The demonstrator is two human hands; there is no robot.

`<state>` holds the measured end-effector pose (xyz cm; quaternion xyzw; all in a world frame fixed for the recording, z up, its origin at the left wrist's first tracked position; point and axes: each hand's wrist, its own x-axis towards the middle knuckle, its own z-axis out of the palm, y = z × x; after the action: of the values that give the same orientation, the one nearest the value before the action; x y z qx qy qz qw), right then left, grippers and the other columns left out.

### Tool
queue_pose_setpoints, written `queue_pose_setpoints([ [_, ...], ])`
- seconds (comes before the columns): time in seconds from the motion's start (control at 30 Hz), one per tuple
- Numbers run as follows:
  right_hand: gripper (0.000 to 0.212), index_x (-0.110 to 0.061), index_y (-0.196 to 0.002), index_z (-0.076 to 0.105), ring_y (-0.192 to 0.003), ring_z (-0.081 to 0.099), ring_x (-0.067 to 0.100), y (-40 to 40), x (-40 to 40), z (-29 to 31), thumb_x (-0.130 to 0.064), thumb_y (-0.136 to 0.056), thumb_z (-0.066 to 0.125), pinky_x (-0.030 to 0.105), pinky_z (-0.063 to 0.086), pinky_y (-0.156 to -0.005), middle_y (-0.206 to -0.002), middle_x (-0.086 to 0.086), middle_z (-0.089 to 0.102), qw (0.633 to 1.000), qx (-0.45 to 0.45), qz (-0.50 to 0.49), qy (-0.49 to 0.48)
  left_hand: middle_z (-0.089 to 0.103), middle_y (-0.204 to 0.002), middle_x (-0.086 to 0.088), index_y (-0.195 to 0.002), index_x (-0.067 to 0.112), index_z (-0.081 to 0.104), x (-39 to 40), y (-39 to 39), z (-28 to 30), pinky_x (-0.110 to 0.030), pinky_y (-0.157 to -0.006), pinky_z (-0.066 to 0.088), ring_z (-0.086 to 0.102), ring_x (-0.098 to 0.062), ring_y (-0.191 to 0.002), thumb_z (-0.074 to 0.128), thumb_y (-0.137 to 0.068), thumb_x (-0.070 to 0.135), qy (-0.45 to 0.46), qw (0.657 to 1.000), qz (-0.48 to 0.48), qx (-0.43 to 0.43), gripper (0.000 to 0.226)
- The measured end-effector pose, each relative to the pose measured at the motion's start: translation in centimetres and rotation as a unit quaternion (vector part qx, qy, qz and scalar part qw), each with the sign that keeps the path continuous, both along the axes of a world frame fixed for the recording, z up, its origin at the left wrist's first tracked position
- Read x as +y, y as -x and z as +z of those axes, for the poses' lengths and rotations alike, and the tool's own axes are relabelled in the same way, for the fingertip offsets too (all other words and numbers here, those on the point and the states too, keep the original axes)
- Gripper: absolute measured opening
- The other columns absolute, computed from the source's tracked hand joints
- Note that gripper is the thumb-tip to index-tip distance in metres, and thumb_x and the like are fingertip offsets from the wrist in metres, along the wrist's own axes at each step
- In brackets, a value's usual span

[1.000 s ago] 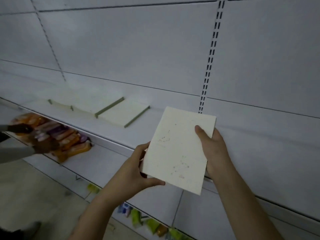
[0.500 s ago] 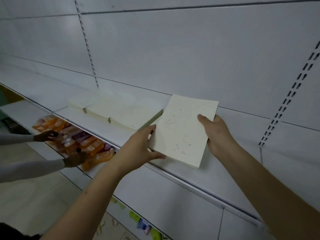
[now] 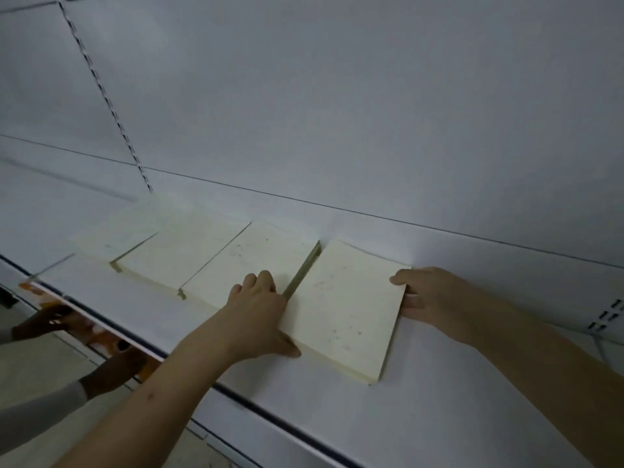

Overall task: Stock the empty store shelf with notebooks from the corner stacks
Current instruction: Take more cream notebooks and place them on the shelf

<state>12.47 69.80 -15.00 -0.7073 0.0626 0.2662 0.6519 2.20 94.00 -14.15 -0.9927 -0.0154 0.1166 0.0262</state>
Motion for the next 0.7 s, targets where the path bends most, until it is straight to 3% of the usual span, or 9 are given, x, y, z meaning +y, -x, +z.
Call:
queue_pose_setpoints([
  [0.1, 0.034, -0.003, -0.118, 0.057, -0.102, 0.066, 0.032, -0.2, 1.3, 0.3, -0.013, -0.086, 0.065, 0.043, 0.053, -0.092, -0.115, 0.019, 0.066, 0.999, 0.002, -0.01, 0.045, 0.037, -0.11, 0.0, -0.103, 0.014, 0.057, -0.2, -0.7, -0.1, -0.03, -0.091, 0.035, 0.033, -0.018, -0.099, 0.07, -0.067, 0.071, -0.022, 0.999, -0.027, -0.002, 0.069],
  [0.23, 0.059, -0.001, -0.128, 0.052, -0.093, 0.063, 0.032, -0.2, 2.1, 0.3, -0.018, -0.075, 0.072, 0.043, 0.054, -0.088, -0.107, 0.019, 0.062, 0.999, 0.007, -0.038, 0.021, 0.041, -0.109, 0.001, -0.107, 0.018, 0.058, 0.5, -1.1, 0.0, -0.03, -0.092, 0.035, 0.037, -0.018, -0.101, 0.073, -0.06, 0.074, -0.014, 0.999, -0.035, -0.018, 0.075],
  [0.37, 0.077, -0.004, -0.128, 0.05, -0.11, 0.058, 0.031, 0.9, 4.3, 0.0, -0.035, -0.061, 0.073, 0.043, 0.047, -0.098, -0.125, 0.016, 0.058, 0.993, -0.009, -0.076, 0.089, 0.041, -0.099, 0.002, -0.096, 0.02, 0.049, 0.9, -1.0, -0.1, -0.029, -0.079, 0.033, 0.038, -0.015, -0.089, 0.077, -0.058, 0.07, 0.027, 0.999, -0.035, -0.009, 0.068],
  [0.43, 0.063, -0.004, -0.125, 0.05, -0.107, 0.054, 0.027, 1.5, 5.3, 0.2, -0.032, -0.072, 0.071, 0.035, 0.044, -0.09, -0.126, 0.014, 0.054, 0.988, -0.03, -0.082, 0.128, 0.04, -0.096, 0.002, -0.091, 0.021, 0.045, 1.0, -0.9, 0.0, -0.028, -0.076, 0.031, 0.037, -0.015, -0.087, 0.078, -0.057, 0.07, 0.033, 0.998, -0.043, -0.012, 0.068],
  [0.5, 0.056, -0.004, -0.135, 0.042, -0.109, 0.05, 0.026, 1.7, 5.5, 0.0, -0.025, -0.086, 0.063, 0.034, 0.041, -0.088, -0.13, 0.013, 0.05, 0.982, -0.036, -0.104, 0.15, 0.039, -0.096, 0.001, -0.09, 0.02, 0.044, 1.1, -0.8, 0.2, -0.028, -0.077, 0.031, 0.039, -0.016, -0.088, 0.078, -0.058, 0.069, 0.045, 0.997, -0.057, -0.014, 0.068],
  [0.6, 0.05, -0.002, -0.134, 0.045, -0.095, 0.053, 0.023, 2.7, 5.8, 0.4, -0.02, -0.089, 0.059, 0.03, 0.043, -0.081, -0.11, 0.01, 0.056, 0.977, -0.05, -0.124, 0.166, 0.039, -0.1, -0.001, -0.093, 0.016, 0.049, 1.7, -0.2, 0.4, -0.028, -0.077, 0.032, 0.045, -0.019, -0.099, 0.076, -0.066, 0.064, 0.053, 0.994, -0.088, -0.02, 0.061],
  [0.7, 0.046, -0.004, -0.131, 0.05, -0.108, 0.053, 0.027, 4.0, 5.6, 1.2, -0.022, -0.09, 0.059, 0.033, 0.043, -0.094, -0.118, 0.011, 0.057, 0.972, -0.054, -0.126, 0.188, 0.044, -0.111, -0.002, -0.114, 0.016, 0.049, 3.3, 1.2, 1.1, -0.026, -0.08, 0.038, 0.045, -0.019, -0.108, 0.073, -0.077, 0.048, 0.075, 0.987, -0.141, -0.035, 0.054],
])
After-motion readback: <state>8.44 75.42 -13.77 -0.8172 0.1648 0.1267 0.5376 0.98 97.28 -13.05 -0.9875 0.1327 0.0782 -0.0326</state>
